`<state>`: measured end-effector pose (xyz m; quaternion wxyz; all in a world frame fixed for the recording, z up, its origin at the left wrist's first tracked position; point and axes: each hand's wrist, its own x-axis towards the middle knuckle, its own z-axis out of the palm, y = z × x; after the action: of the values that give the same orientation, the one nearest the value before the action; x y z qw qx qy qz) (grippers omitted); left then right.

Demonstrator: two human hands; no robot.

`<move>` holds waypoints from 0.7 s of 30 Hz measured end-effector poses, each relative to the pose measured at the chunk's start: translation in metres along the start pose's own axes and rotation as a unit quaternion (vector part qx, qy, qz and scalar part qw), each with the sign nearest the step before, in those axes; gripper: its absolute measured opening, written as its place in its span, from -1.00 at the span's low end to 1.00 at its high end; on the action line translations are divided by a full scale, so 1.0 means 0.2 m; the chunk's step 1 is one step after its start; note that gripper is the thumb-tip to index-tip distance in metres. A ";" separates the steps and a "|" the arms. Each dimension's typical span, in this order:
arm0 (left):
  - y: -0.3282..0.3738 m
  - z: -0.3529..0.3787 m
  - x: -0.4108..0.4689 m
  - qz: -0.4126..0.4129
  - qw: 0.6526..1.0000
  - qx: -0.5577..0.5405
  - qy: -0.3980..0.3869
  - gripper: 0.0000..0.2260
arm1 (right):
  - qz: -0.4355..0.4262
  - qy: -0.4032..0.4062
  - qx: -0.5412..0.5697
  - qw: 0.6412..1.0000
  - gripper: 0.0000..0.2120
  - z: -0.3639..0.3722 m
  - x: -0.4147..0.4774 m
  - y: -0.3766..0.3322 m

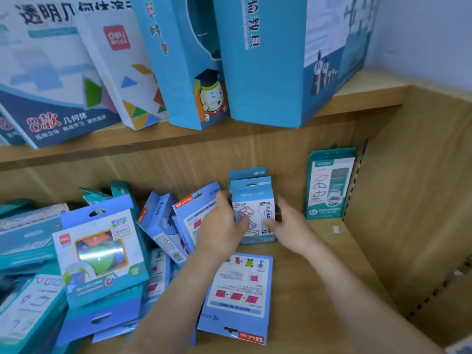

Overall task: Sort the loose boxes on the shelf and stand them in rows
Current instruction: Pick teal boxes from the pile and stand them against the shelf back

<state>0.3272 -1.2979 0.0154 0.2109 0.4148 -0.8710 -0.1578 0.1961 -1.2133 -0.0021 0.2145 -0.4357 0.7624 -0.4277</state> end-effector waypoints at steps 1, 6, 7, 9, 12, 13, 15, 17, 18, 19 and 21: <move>-0.02 0.01 -0.01 0.015 1.000 0.020 -0.008 -0.59 | 0.000 -0.003 0.000 1.000 -0.48 0.00 0.00 0.00; -0.12 0.04 -0.03 0.060 0.995 0.075 -0.019 -0.63 | -0.019 0.004 -0.044 0.999 -0.53 0.02 0.01 -0.02; -0.11 0.04 -0.02 0.046 0.998 0.037 -0.023 -0.63 | -0.022 0.006 -0.047 0.999 -0.53 0.03 0.02 -0.01; -0.08 0.04 0.02 0.007 0.999 -0.029 -0.043 -0.63 | -0.017 0.007 -0.039 0.999 -0.50 0.03 0.03 0.00; -0.09 0.04 0.05 -0.006 0.997 -0.064 -0.048 -0.65 | 0.002 0.005 0.019 1.000 -0.47 0.05 0.02 0.02; -0.10 0.04 0.05 0.001 0.997 -0.064 -0.046 -0.65 | 0.010 0.007 0.034 0.999 -0.46 0.05 0.02 0.03; -0.12 0.06 0.06 0.017 0.996 -0.067 -0.049 -0.65 | 0.017 0.011 0.052 0.998 -0.46 0.04 0.02 0.04; -0.13 0.08 0.06 0.021 0.995 -0.083 -0.059 -0.64 | 0.008 0.015 0.042 0.999 -0.46 0.03 0.01 0.04; -0.13 0.09 0.06 0.020 0.993 -0.095 -0.060 -0.64 | 0.002 0.018 0.032 0.999 -0.46 0.03 0.01 0.04; -0.13 0.10 0.06 0.018 0.992 -0.107 -0.058 -0.65 | -0.004 0.024 0.023 0.999 -0.46 0.03 0.00 0.05; -0.14 0.12 0.06 0.010 0.991 -0.126 -0.051 -0.67 | -0.009 0.031 0.002 0.999 -0.47 0.03 -0.01 0.04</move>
<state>0.3273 -1.3214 -0.0147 0.2183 0.3677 -0.8578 -0.2851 0.1977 -1.2125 -0.0133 0.1877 -0.4283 0.7640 -0.4445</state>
